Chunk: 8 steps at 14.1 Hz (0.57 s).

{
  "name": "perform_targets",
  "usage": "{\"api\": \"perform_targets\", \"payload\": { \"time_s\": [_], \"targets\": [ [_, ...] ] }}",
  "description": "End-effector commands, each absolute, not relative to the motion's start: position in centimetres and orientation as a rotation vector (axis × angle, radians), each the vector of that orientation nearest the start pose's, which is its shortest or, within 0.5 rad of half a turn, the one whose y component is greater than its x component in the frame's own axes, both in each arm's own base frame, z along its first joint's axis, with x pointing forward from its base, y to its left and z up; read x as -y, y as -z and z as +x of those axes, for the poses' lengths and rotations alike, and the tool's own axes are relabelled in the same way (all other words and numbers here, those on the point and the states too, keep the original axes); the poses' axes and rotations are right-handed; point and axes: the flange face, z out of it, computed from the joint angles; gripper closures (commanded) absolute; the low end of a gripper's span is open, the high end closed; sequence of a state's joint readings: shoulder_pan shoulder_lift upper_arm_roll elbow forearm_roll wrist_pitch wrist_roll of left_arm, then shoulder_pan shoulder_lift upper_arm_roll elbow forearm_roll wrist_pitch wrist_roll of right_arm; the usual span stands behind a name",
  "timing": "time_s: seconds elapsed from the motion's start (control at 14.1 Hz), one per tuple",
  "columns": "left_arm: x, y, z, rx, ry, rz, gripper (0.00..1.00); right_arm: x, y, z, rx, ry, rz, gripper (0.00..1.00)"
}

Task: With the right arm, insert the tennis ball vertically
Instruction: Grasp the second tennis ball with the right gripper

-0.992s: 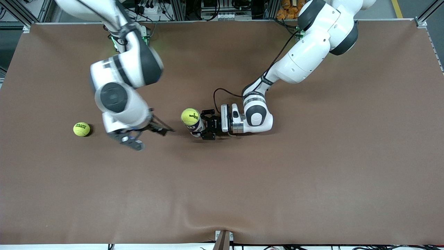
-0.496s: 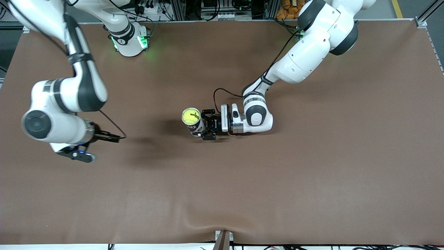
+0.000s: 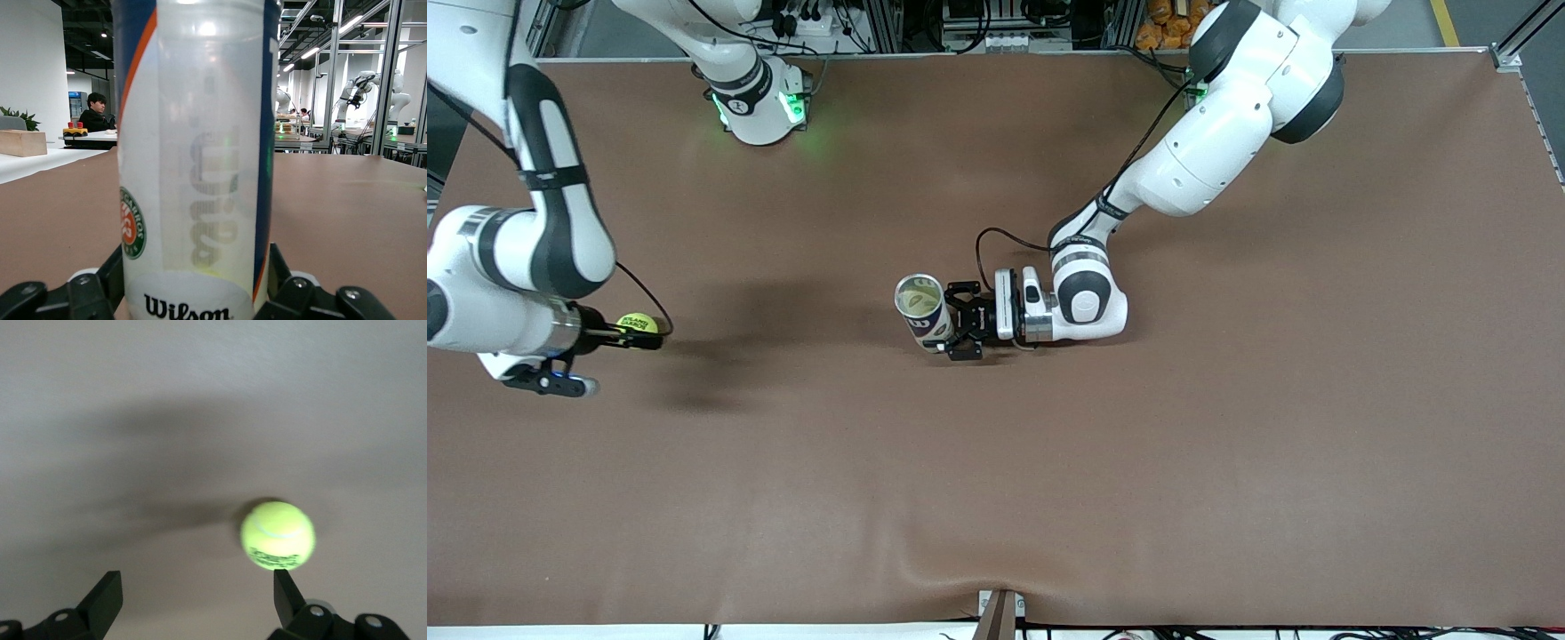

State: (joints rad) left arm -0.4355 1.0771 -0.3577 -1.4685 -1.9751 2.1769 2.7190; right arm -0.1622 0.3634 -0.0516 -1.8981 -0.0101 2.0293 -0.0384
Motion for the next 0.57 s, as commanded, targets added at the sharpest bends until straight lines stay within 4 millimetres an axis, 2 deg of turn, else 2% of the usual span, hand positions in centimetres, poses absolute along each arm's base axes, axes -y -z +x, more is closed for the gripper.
{"api": "perform_targets", "payload": {
  "time_s": [0.0, 0.14, 0.5],
  "targets": [
    [49.9, -7.7, 50.1, 1.223, -1.26, 1.248, 0.18, 15.5, -26.4, 56.8, -0.269, -0.43, -3.081, 0.0],
    [49.9, -7.6, 50.1, 1.223, -1.258, 1.248, 0.18, 16.9, -24.3, 56.6, -0.278, -0.42, -3.076, 0.0],
    [49.9, -7.5, 50.0, 1.223, -1.256, 1.248, 0.2, 17.8, -20.3, 56.1, -0.293, -0.456, -3.063, 0.0]
  ]
}}
